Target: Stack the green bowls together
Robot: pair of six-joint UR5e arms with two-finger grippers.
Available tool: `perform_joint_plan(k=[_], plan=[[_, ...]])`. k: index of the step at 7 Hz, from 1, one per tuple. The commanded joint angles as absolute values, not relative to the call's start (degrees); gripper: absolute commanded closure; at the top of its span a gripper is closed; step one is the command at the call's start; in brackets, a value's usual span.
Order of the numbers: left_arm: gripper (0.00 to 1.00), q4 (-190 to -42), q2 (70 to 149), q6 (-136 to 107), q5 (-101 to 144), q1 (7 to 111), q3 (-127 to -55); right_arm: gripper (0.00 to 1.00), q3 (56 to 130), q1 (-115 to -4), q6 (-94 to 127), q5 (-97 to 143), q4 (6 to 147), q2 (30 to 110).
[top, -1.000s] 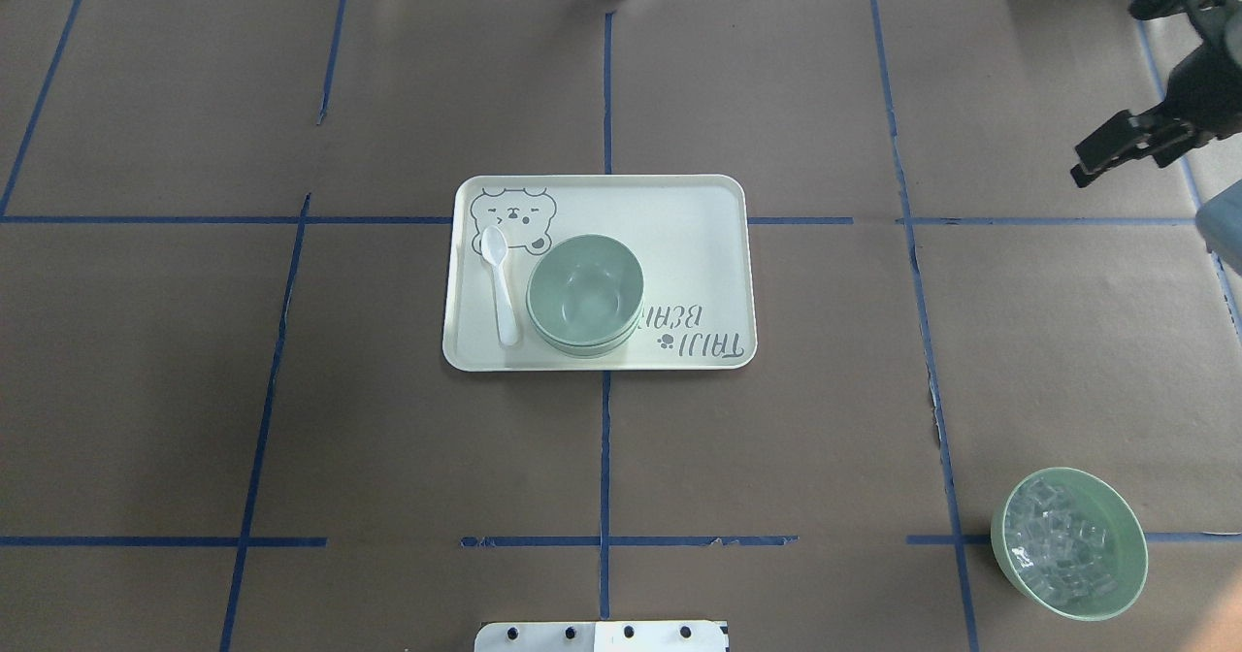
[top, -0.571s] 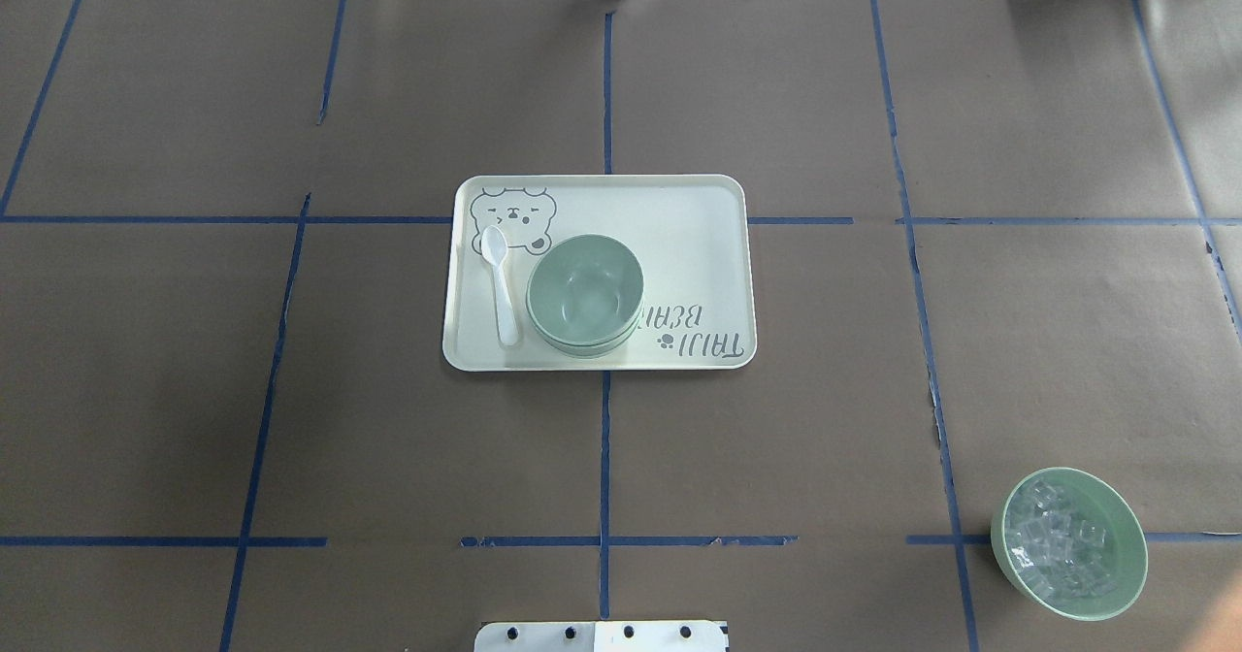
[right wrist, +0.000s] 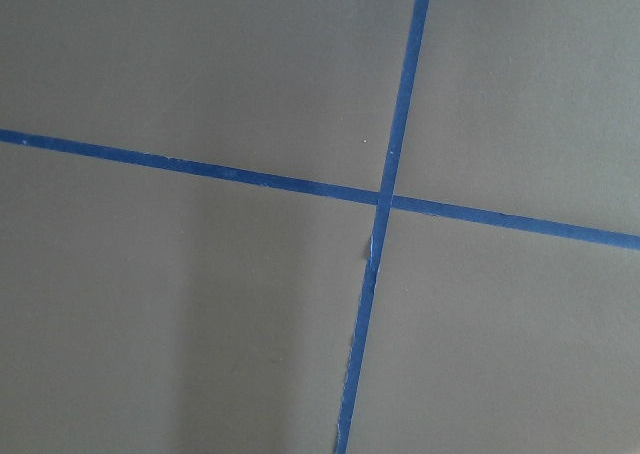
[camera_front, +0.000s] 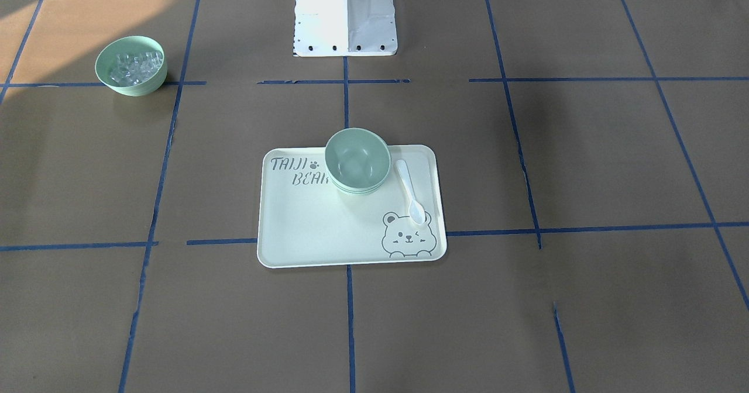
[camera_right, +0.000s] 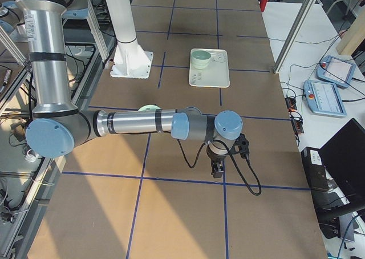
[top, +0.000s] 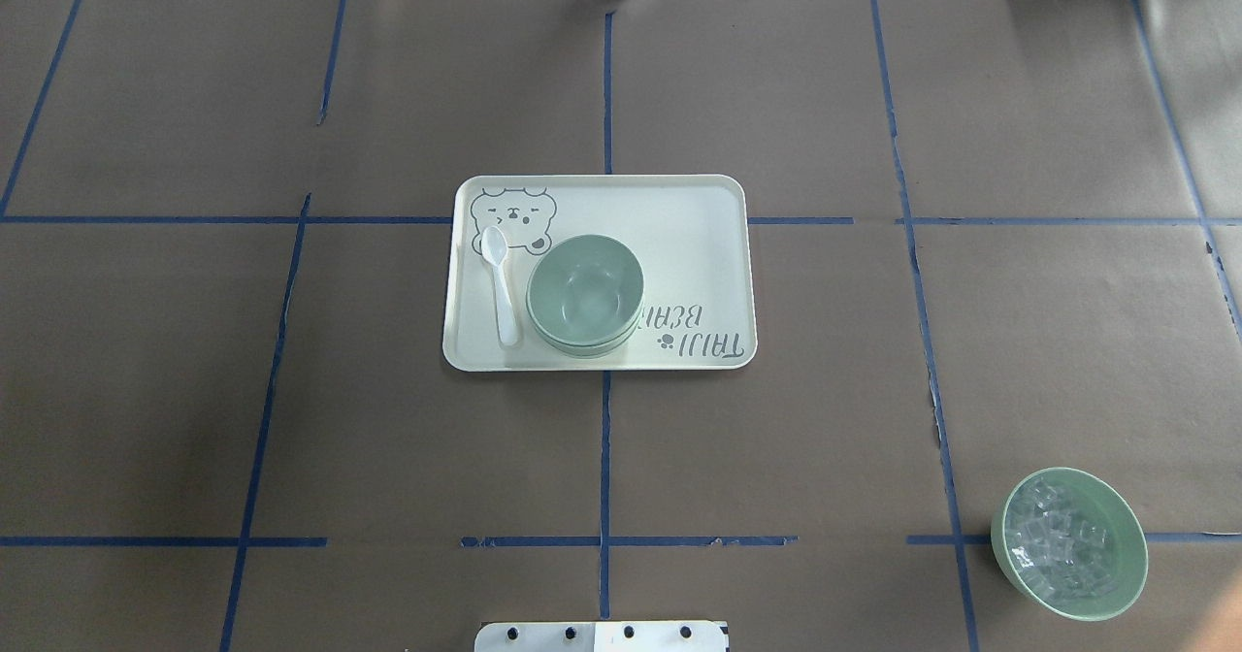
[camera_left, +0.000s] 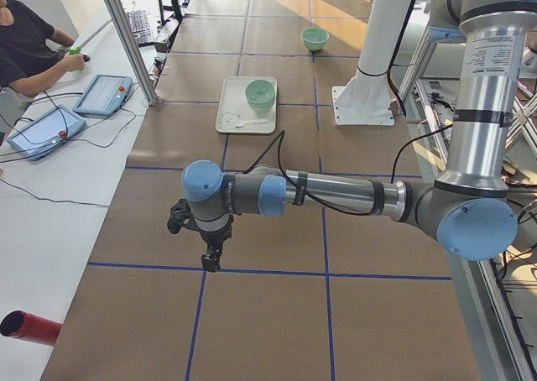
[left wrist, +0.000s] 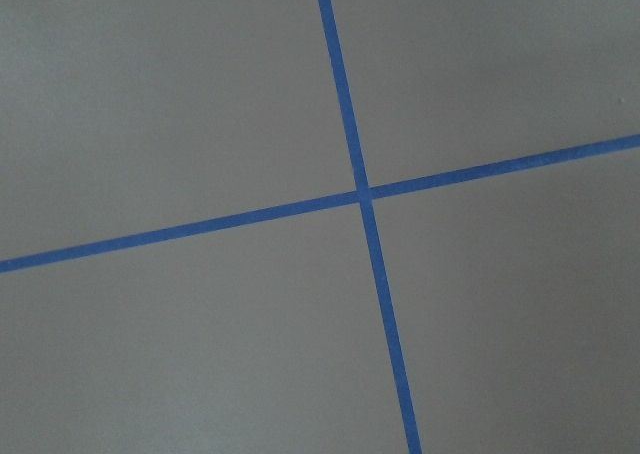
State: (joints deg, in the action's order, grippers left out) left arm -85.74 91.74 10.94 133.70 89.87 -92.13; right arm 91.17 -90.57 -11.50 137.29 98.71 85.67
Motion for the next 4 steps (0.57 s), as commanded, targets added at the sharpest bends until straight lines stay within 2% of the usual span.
perform_joint_plan(k=[1, 4], plan=[[0.0, -85.43, 90.62, 10.73, 135.62, 89.91, -91.67, 0.0, 89.74, -90.79, -11.34, 137.11, 97.22, 85.69], [0.0, -85.6, 90.44, 10.11, 135.53, 89.91, -91.76, 0.0, 85.96, -90.79, -10.37, 137.46, 92.64, 86.13]])
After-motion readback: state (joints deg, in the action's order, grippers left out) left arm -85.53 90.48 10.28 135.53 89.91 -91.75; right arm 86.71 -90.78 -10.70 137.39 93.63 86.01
